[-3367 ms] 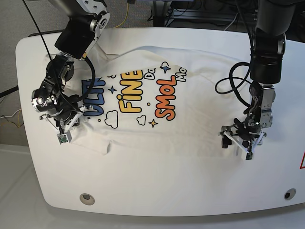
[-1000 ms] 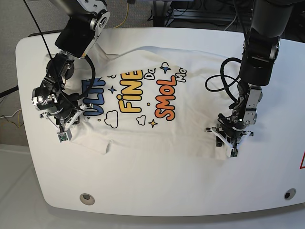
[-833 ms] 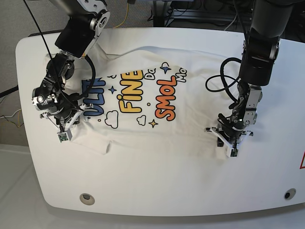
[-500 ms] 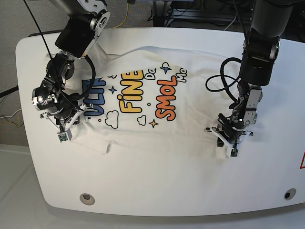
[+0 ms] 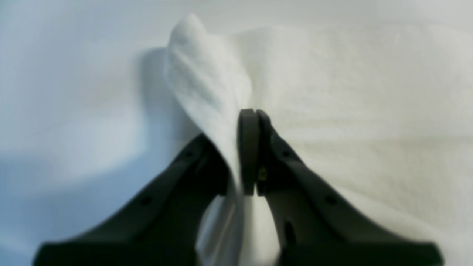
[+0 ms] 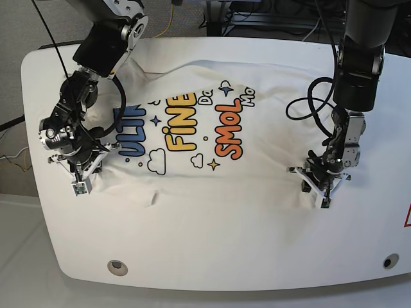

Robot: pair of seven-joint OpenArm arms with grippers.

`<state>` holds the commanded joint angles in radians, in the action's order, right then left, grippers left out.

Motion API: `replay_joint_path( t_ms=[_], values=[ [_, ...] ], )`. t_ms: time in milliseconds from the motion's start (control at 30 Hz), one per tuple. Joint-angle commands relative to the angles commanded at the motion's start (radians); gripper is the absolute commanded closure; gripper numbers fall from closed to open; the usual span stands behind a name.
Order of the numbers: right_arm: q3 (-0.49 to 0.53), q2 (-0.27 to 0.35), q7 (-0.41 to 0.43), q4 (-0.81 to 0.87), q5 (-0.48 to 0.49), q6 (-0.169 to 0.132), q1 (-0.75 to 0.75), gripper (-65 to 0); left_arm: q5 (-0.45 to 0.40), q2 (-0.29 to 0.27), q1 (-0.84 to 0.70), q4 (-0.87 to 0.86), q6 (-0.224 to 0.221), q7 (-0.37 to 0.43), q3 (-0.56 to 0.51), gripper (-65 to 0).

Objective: Fold the T-shirt properly
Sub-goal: 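Lift the hem with both grippers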

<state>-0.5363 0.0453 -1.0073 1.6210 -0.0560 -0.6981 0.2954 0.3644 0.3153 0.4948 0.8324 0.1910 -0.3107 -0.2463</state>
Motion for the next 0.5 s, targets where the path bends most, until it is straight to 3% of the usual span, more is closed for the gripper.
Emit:
replay_joint_path(
  t_ms=[500],
  values=[
    [0.000, -0.023, -0.031, 0.008, -0.002, 0.000, -0.005, -2.3, 0.005, 0.020, -0.002, 0.153, 0.000, -0.103, 0.006, -2.9]
  ],
)
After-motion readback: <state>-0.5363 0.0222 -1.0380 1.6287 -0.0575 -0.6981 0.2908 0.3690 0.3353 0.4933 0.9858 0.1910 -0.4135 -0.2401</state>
